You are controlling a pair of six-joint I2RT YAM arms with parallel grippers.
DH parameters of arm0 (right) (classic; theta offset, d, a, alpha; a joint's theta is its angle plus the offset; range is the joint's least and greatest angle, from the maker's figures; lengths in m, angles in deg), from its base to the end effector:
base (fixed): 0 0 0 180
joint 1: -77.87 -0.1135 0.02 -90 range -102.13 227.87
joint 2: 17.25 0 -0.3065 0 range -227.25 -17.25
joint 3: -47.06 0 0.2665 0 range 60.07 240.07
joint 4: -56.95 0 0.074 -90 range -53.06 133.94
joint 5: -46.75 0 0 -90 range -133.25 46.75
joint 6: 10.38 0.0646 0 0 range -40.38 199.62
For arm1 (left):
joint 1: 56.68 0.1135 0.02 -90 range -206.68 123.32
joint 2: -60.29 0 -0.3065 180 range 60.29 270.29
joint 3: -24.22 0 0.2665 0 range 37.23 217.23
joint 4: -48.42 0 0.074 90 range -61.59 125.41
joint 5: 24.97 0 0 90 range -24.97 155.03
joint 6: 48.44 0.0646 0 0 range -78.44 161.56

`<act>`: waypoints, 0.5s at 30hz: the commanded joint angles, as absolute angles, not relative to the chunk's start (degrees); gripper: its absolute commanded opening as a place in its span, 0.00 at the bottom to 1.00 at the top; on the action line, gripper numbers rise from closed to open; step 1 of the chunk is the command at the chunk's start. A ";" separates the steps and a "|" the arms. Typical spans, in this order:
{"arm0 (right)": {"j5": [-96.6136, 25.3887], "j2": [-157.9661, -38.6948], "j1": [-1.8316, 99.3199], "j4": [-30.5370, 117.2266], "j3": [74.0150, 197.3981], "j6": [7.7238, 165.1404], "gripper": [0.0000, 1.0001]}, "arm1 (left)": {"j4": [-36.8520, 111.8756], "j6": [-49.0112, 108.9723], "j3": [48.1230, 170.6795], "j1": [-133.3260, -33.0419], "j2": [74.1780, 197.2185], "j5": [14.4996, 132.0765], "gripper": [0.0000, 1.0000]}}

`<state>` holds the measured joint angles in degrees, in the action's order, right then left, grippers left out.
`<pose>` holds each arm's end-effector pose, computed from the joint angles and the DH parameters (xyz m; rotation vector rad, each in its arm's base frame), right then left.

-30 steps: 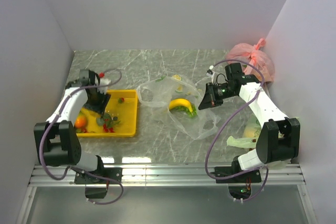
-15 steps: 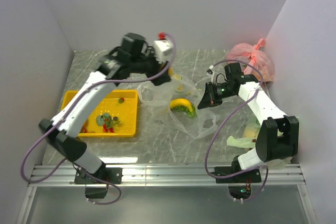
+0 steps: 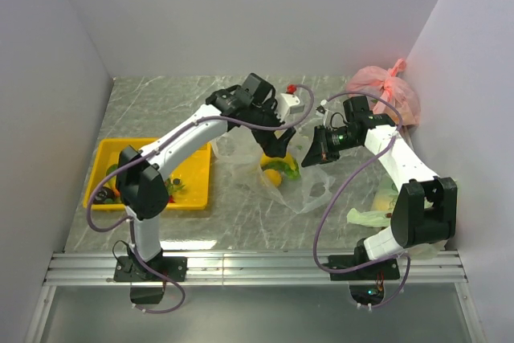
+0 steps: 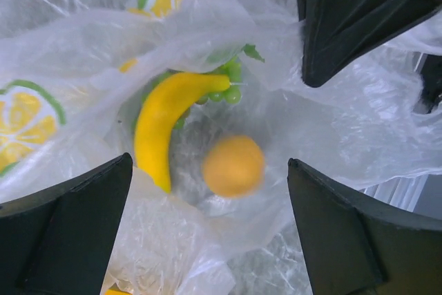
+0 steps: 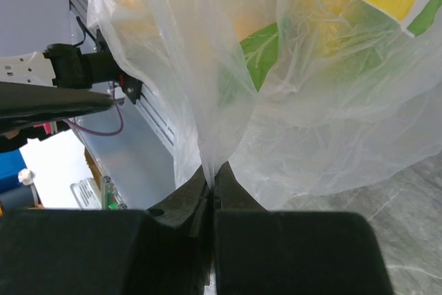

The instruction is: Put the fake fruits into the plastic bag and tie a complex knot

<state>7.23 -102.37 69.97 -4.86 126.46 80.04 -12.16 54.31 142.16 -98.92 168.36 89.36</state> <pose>0.2934 0.0910 0.2860 -0.4055 2.5344 1.2383 0.3240 -0.3301 0.3477 1.3166 2.1156 -0.7437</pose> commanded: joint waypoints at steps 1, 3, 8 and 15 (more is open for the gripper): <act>8.08 -101.18 69.52 -3.87 128.01 80.76 0.00 | -10.21 52.12 144.99 -96.43 161.73 91.73 0.99; 7.64 -101.10 69.52 -4.22 128.10 80.23 0.00 | -8.80 47.20 143.76 -90.13 157.43 93.58 0.99; 7.02 -101.18 69.79 -4.75 128.01 80.15 0.00 | -10.46 43.06 134.54 -69.47 146.01 92.89 0.95; 6.76 -102.59 69.87 -6.07 128.71 78.04 0.00 | -21.17 45.69 121.79 -38.25 140.71 82.61 0.92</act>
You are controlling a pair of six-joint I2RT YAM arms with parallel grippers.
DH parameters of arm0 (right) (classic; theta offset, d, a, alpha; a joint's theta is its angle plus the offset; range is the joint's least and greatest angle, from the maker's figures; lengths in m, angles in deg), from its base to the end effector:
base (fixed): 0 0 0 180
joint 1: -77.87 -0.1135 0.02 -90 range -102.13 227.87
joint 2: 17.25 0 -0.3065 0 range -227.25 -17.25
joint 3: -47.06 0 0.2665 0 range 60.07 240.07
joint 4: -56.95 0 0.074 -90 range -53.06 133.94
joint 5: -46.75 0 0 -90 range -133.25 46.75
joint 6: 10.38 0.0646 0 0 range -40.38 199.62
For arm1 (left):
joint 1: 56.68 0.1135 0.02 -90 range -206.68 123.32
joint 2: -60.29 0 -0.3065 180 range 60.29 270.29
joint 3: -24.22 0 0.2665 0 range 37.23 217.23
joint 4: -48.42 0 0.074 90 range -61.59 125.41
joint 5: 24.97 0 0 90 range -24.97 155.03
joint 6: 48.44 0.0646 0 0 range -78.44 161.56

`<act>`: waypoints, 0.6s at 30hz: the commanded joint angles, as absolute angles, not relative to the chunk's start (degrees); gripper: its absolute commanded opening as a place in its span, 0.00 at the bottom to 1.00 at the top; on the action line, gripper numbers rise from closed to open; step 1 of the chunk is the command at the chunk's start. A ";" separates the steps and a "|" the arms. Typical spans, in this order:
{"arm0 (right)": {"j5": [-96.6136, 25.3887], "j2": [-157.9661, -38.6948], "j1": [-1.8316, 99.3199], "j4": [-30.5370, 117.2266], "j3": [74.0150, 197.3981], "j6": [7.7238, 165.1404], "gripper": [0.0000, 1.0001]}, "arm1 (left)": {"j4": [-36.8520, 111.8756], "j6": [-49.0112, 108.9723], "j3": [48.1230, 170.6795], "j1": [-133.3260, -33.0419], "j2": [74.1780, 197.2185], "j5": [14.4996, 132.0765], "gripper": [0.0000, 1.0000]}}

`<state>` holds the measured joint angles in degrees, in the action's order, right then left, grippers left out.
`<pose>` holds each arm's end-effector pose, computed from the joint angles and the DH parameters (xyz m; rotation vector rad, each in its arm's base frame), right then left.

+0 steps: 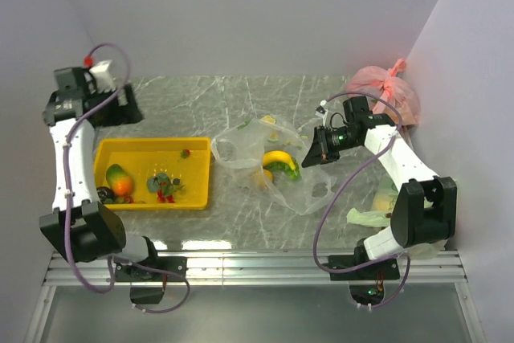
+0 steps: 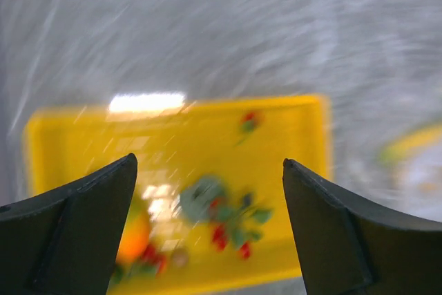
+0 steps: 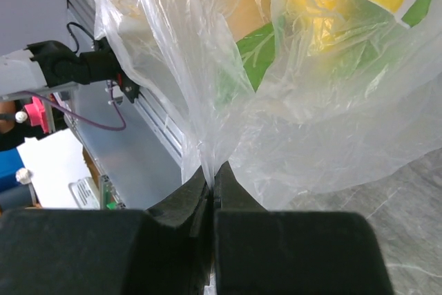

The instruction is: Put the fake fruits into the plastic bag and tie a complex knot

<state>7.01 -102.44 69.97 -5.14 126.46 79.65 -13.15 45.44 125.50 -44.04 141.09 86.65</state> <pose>0.2932 0.0908 0.2852 -0.4100 2.5385 1.2329 0.3191 0.0472 0.4212 0.0228 2.2423 -0.2762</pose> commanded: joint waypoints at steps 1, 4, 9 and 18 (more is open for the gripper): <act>6.50 -102.85 69.87 -6.24 129.06 77.60 0.00 | -21.89 46.21 121.26 -35.88 140.89 80.78 0.93; 6.58 -103.64 69.87 -6.68 129.50 77.16 0.00 | -22.51 46.22 118.19 -31.29 140.45 75.07 0.95; 6.67 -104.96 69.87 -7.12 130.91 76.63 0.00 | -21.11 42.97 110.98 -30.67 139.39 67.77 0.93; 7.11 -106.81 69.87 -8.88 133.55 74.35 0.00 | -15.92 34.62 102.98 -30.67 143.25 58.79 0.92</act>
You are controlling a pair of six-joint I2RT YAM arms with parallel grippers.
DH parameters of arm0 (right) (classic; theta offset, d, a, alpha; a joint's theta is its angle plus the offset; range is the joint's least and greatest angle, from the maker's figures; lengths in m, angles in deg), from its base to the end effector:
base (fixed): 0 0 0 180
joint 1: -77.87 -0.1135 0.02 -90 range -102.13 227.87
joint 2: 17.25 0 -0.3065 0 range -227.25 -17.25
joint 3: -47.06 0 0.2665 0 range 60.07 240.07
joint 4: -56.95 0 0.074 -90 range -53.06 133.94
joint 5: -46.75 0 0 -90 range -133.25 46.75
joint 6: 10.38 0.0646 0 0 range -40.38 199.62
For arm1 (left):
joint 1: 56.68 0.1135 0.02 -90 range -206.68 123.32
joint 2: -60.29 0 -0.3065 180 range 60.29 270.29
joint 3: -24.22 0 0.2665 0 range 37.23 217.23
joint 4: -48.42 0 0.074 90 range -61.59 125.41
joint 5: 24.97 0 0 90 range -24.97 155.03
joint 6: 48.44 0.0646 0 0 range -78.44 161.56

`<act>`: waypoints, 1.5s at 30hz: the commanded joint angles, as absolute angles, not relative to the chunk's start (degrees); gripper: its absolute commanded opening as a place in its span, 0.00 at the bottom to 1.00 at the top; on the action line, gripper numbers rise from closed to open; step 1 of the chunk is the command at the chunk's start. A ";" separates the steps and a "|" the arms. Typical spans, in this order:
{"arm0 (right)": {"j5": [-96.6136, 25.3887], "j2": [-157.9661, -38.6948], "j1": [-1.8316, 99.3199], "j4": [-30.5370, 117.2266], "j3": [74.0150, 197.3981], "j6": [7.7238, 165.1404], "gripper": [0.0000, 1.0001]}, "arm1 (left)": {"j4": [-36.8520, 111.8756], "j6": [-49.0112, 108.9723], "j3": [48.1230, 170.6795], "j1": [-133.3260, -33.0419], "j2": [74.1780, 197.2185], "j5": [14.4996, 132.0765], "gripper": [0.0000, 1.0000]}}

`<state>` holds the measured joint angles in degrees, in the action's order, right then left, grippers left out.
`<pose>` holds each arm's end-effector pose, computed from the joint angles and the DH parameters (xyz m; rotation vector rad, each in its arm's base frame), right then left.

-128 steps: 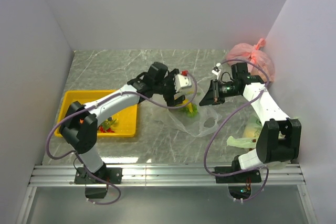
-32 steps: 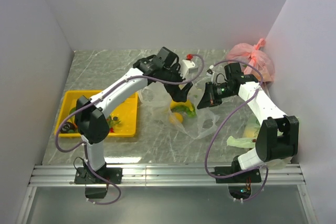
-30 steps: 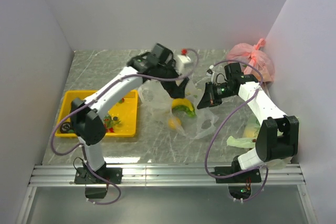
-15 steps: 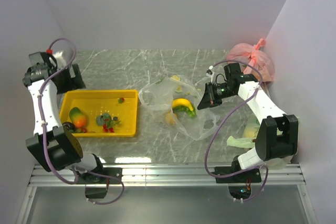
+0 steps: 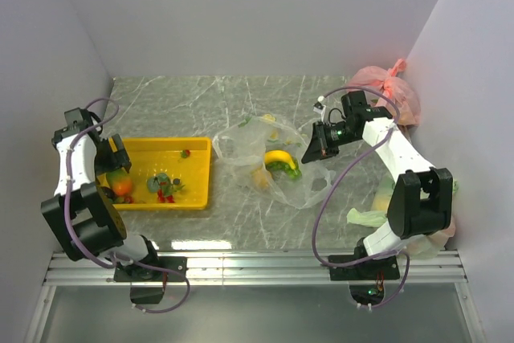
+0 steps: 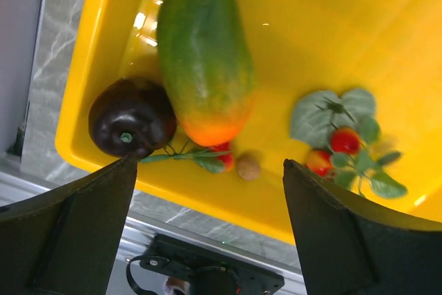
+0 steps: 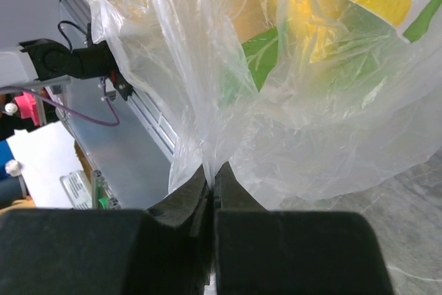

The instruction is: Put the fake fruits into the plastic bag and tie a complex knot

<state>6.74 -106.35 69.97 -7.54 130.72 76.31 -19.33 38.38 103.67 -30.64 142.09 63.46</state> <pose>0.3103 0.0930 0.2862 -0.4632 2.5437 1.2186 0.2595 0.1288 0.2756 -0.7137 2.7111 0.1351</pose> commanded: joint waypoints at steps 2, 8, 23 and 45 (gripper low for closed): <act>7.11 -107.34 69.87 -9.49 134.16 73.99 0.00 | -14.44 34.00 102.19 -30.67 144.40 58.35 0.93; 7.28 -108.04 69.96 -10.46 135.04 73.29 0.00 | -9.42 34.09 99.46 -30.67 148.88 59.66 0.93; 6.14 -108.57 70.05 -10.82 135.66 73.20 0.00 | 0.08 32.95 98.05 -38.57 157.07 65.36 0.76; 8.95 -106.38 70.05 -7.04 133.20 78.91 0.00 | 0.86 46.66 133.73 -90.33 153.45 92.10 0.34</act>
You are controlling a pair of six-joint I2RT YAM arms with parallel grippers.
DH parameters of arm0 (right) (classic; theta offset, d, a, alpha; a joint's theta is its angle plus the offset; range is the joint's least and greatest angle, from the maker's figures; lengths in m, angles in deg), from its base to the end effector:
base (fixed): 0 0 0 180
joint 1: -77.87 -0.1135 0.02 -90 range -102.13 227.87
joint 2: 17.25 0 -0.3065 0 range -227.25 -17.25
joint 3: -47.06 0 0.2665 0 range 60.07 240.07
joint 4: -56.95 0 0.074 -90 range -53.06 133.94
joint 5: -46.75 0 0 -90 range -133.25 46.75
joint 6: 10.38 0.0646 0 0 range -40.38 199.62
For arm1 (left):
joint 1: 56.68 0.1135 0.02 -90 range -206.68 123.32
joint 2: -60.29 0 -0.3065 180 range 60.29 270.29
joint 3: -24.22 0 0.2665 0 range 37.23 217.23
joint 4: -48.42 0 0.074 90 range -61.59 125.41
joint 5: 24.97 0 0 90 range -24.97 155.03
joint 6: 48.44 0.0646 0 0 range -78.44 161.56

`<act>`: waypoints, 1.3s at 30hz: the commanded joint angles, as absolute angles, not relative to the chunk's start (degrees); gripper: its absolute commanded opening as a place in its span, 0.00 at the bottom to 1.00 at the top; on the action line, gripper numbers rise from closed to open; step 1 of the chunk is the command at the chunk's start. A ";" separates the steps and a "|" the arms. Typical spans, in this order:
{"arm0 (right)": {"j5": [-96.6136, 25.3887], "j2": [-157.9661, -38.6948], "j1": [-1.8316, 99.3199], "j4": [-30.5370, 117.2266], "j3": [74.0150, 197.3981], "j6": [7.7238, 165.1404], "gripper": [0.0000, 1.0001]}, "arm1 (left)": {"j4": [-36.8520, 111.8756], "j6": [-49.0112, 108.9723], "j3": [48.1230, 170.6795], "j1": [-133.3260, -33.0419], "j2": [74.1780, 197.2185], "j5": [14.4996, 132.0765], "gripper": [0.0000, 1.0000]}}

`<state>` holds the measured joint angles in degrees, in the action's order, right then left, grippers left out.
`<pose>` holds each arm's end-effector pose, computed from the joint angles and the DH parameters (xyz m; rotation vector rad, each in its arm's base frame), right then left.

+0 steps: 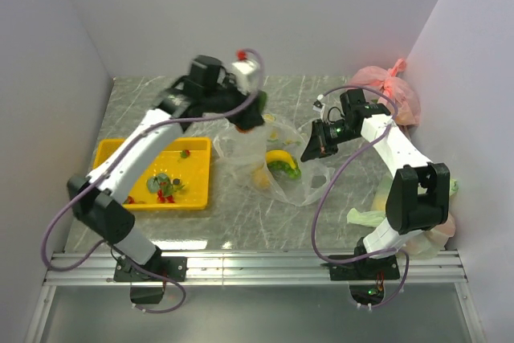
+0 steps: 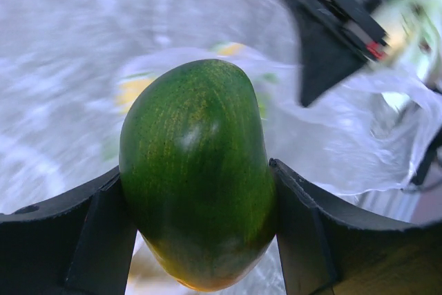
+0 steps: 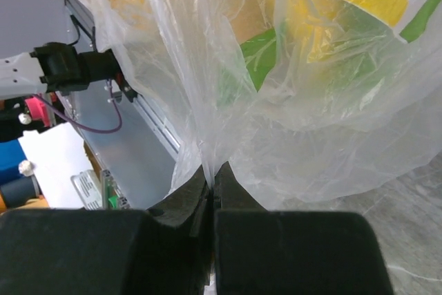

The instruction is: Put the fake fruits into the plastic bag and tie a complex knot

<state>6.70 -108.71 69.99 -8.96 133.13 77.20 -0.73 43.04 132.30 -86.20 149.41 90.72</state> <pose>0.3203 0.0943 0.2854 -0.4325 2.5745 1.2314 0.3183 -0.2124 0.4401 0.8319 1.9627 -0.7621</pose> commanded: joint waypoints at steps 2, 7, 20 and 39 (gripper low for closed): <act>9.65 -105.76 70.05 -6.34 132.94 79.53 0.00 | 3.24 47.27 134.35 -95.25 156.42 91.40 0.35; 12.37 -103.47 70.75 -4.84 131.44 84.00 0.00 | 6.22 48.50 131.11 -99.84 160.40 90.78 0.42; 13.26 -103.47 71.89 -4.40 130.91 84.98 0.00 | 3.16 43.94 131.80 -97.12 156.74 83.39 0.99; 10.62 -107.95 71.98 -7.12 134.07 80.32 0.00 | -23.58 37.96 109.83 -30.24 133.87 71.38 0.96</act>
<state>10.29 -106.92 71.67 -6.23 130.70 82.19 -19.46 38.93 112.41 -32.26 138.27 76.69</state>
